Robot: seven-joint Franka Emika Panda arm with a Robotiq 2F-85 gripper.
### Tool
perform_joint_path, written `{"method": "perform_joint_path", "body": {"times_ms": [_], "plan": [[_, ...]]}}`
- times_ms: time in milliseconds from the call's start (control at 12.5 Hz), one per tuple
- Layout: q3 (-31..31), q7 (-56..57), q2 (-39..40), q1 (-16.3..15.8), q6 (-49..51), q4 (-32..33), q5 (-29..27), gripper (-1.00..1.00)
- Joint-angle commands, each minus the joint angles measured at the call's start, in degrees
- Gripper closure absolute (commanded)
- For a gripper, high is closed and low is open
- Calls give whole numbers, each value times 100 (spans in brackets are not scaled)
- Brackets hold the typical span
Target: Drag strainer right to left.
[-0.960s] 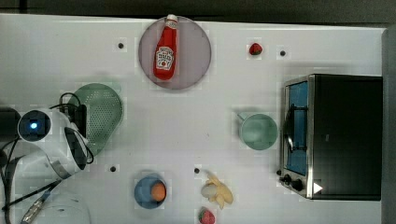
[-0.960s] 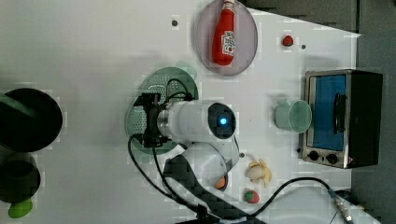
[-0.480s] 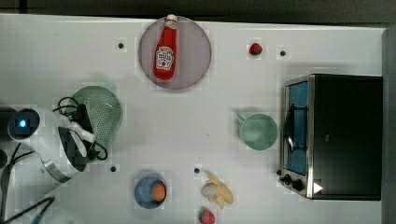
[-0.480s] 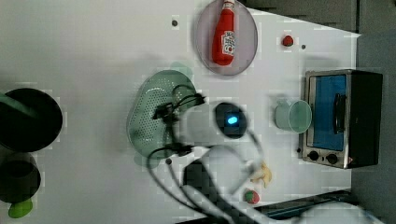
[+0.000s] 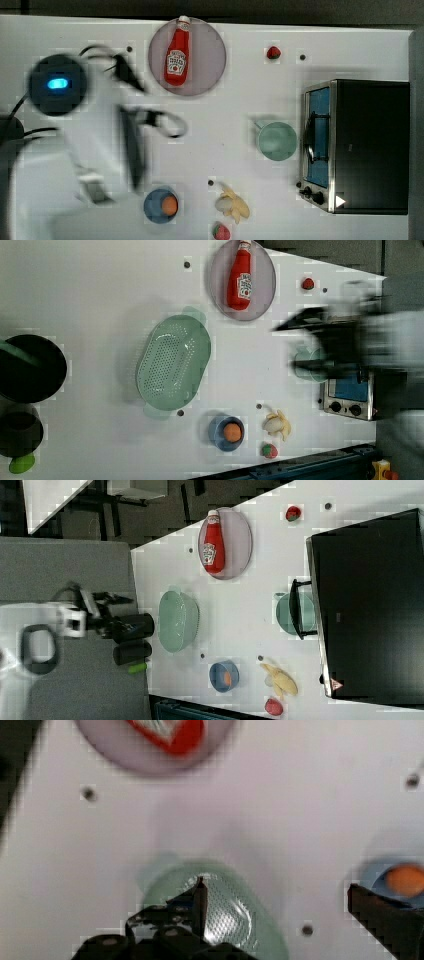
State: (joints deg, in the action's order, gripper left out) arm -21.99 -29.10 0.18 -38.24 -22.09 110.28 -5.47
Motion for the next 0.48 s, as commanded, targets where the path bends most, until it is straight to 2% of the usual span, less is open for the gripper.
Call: {"method": "perform_joint_path", "body": {"times_ms": [80,320,480], "plan": [[-1024,1789,-598,406,456,-14,529,-100],[-1480,2280,-1182,427,1075,-68,1448,-100],[-1511,2323,-1465,429,1222,-37,1510,-100]]}}
